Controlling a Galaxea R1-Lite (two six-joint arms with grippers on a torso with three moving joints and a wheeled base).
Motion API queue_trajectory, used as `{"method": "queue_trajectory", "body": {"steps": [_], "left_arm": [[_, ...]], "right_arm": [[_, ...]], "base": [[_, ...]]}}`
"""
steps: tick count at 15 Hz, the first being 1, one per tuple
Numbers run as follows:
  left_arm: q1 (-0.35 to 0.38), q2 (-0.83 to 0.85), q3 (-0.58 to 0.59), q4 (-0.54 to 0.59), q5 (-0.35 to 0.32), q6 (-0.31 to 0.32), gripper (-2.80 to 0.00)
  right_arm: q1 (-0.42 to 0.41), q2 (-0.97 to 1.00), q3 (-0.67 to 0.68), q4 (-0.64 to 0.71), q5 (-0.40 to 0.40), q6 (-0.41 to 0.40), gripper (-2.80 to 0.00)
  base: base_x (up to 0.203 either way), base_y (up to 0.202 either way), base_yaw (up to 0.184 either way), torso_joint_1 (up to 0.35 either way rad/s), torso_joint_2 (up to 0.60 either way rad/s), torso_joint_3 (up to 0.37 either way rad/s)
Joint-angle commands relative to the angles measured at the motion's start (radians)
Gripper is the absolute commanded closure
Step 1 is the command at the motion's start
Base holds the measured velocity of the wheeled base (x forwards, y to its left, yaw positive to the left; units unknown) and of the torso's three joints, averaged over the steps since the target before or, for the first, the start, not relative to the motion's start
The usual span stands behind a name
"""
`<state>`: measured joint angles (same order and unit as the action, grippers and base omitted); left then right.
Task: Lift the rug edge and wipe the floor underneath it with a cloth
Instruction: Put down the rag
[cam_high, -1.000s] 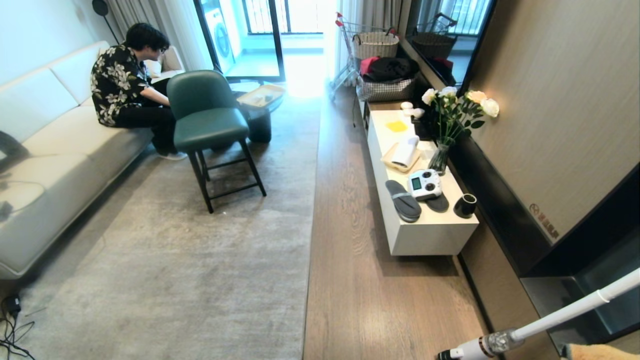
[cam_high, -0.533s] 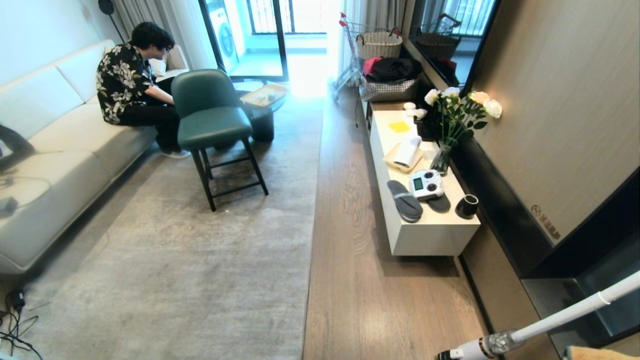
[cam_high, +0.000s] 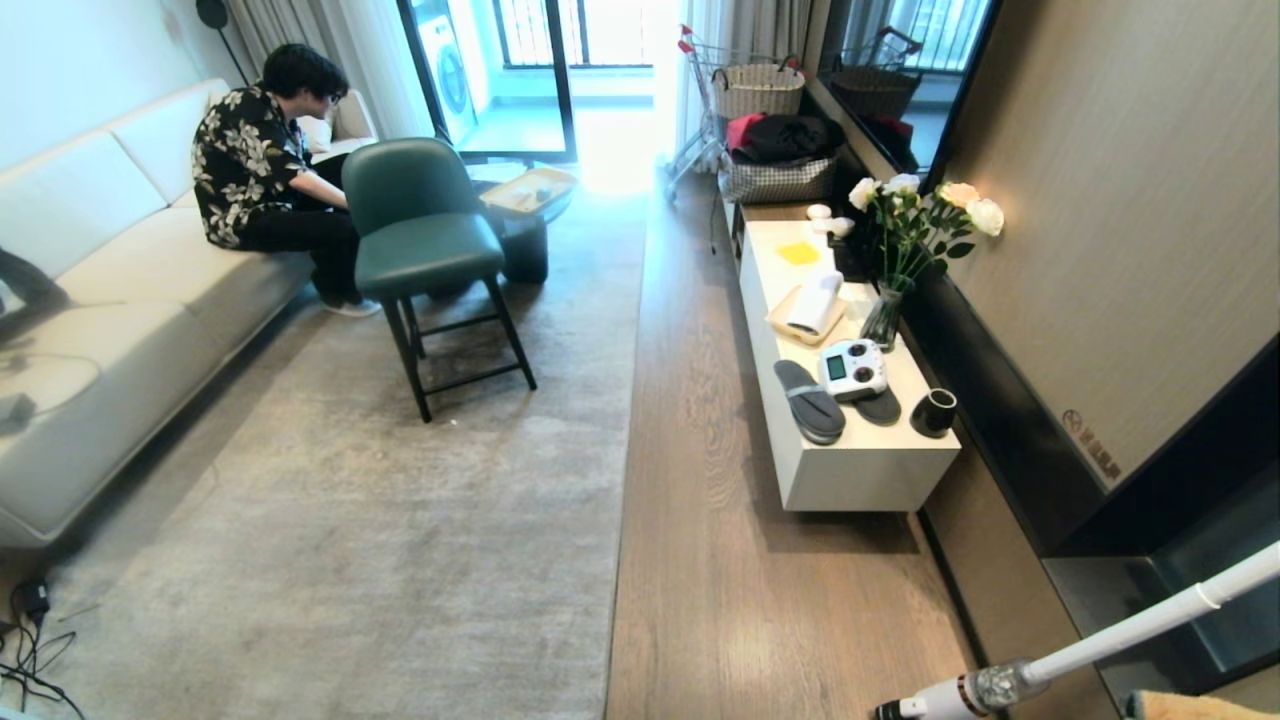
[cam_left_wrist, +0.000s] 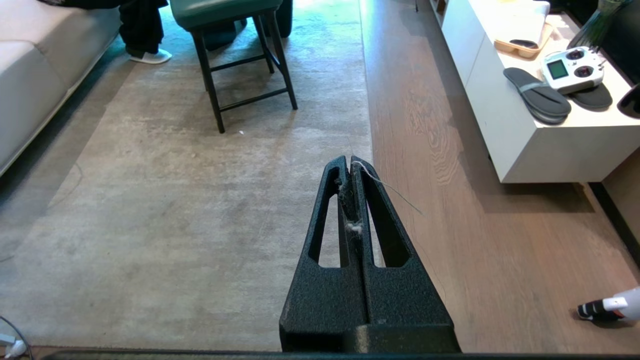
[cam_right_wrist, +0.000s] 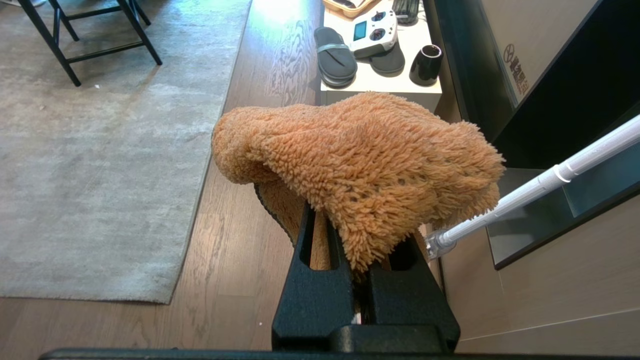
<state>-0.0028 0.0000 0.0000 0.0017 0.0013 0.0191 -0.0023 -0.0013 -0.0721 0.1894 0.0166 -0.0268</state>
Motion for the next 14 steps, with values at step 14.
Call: {"method": "queue_trajectory", "body": {"steps": [14], "left_arm": [[0.000,0.000,0.000,0.000,0.000,0.001,0.00]], "right_arm": [[0.000,0.001,-0.002,0.001,0.000,0.004,0.00]], "base": [[0.000,0.000,0.000,0.000,0.00,0.000]]}}
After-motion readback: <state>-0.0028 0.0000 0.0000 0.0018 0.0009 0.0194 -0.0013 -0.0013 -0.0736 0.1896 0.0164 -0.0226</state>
